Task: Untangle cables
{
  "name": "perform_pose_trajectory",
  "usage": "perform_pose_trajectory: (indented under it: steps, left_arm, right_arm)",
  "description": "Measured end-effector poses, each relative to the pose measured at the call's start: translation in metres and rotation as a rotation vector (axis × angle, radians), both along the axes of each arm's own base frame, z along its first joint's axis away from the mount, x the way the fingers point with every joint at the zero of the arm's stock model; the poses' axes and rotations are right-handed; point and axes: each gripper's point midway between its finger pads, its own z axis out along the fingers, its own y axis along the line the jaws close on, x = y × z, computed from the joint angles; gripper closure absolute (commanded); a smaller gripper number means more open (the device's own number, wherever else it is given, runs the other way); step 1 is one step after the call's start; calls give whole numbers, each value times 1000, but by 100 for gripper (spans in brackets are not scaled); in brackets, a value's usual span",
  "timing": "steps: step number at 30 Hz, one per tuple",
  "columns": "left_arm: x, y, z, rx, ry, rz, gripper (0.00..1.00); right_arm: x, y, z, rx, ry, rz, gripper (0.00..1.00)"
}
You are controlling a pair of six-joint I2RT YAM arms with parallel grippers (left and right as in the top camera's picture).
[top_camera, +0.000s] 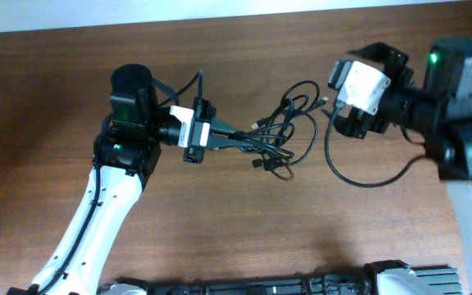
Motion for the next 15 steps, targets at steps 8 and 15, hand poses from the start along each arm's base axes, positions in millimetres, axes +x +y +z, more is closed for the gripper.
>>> perform_pose_trajectory:
  steps: [8, 15]
  left_arm:
    - [-6, -6, 0, 1, 4, -23, 100]
    - [-14, -13, 0, 1, 4, -54, 100]
  right_arm:
    - [13, 5, -6, -62, -4, 96, 1]
    - [22, 5, -19, -135, -24, 160, 0]
